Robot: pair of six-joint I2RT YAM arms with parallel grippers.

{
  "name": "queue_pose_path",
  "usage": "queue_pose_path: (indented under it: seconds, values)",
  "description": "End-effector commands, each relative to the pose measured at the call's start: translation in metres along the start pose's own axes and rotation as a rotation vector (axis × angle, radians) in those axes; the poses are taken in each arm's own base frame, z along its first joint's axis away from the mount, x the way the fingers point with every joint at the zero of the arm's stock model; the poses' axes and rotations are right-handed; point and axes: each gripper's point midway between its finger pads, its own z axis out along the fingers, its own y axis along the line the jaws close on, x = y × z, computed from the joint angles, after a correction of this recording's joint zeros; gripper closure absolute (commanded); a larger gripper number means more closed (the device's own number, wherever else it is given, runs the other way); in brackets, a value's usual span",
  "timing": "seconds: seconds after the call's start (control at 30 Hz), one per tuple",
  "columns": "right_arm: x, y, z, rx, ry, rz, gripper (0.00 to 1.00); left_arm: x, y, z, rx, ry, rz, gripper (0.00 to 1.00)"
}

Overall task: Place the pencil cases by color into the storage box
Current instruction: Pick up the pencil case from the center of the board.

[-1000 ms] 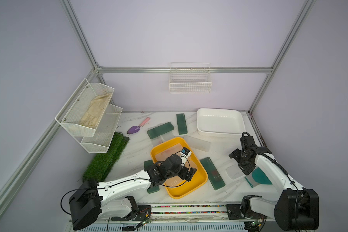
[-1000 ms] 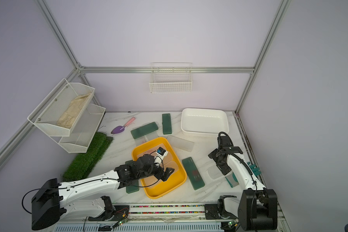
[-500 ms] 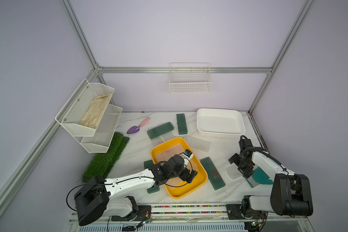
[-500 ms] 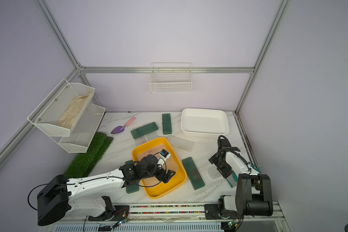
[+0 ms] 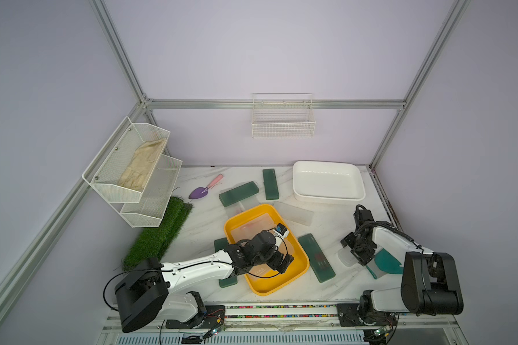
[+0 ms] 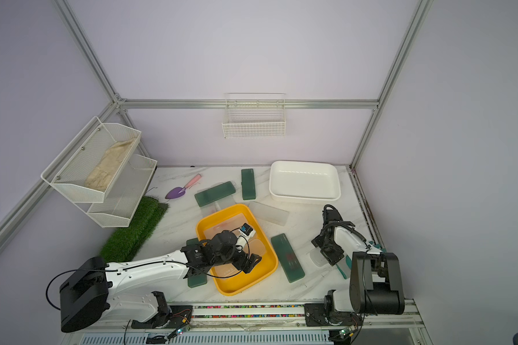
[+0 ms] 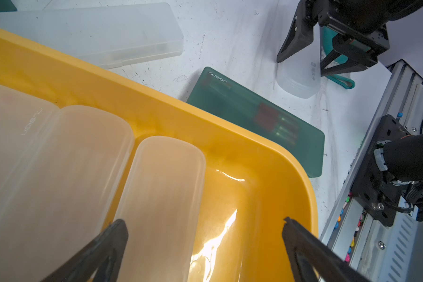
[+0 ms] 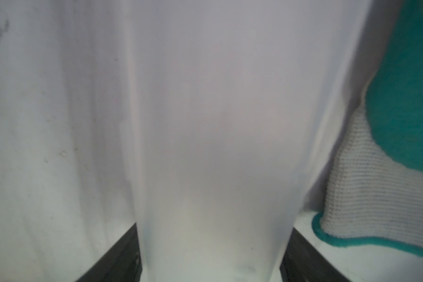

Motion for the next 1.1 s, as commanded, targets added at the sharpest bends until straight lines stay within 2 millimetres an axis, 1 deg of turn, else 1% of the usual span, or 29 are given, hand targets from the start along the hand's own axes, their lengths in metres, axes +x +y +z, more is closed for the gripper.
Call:
queue_pose_path:
  seconds: [0.0, 0.03, 0.1, 0.27, 0.33, 0.37, 0.4, 0.43, 0.57, 0.7, 0.83, 0.97, 1.07]
  values:
    - [-0.004, 0.003, 0.002, -0.034, -0.030, 0.018, 0.31, -0.047, -0.018, -0.010, 0.046, -0.104, 0.004, 0.00]
    - [-0.006, 0.005, -0.002, -0.055, -0.042, 0.017, 0.35, -0.048, -0.019, -0.009, 0.050, -0.105, 0.006, 0.00]
    - [-0.007, 0.009, -0.009, -0.088, -0.057, 0.017, 0.37, -0.051, -0.021, -0.008, 0.058, -0.102, 0.003, 0.00]
    - [-0.014, 0.011, -0.026, -0.116, -0.109, 0.005, 0.38, -0.059, -0.027, -0.001, 0.070, -0.087, -0.028, 0.00]
    - [-0.017, 0.012, -0.035, -0.138, -0.130, -0.003, 0.38, -0.065, -0.029, -0.002, 0.077, -0.093, -0.042, 0.00]
    - [-0.017, 0.013, -0.039, -0.152, -0.139, -0.006, 0.38, -0.060, -0.029, 0.008, 0.072, -0.065, -0.049, 0.00]
    - [-0.018, 0.014, -0.043, -0.163, -0.152, -0.014, 0.39, -0.061, -0.028, 0.010, 0.063, -0.063, -0.061, 0.00]
    - [-0.019, 0.014, -0.048, -0.174, -0.163, -0.020, 0.40, -0.064, -0.025, 0.011, 0.046, -0.060, -0.087, 0.00]
    - [-0.022, 0.016, -0.064, -0.219, -0.207, -0.046, 0.40, -0.073, -0.019, 0.015, -0.018, -0.042, -0.169, 0.00]
    - [-0.024, 0.020, -0.078, -0.269, -0.254, -0.089, 0.42, -0.083, -0.011, 0.019, -0.081, -0.043, -0.245, 0.03]
    - [-0.023, 0.024, -0.090, -0.308, -0.293, -0.133, 0.42, -0.093, 0.000, 0.024, -0.168, -0.034, -0.309, 0.05]
    - [-0.022, 0.031, -0.107, -0.349, -0.340, -0.184, 0.42, -0.098, 0.020, 0.030, -0.274, -0.001, -0.412, 0.09]
    - [-0.020, 0.036, -0.119, -0.384, -0.371, -0.221, 0.42, -0.101, 0.034, 0.035, -0.329, 0.026, -0.505, 0.14]
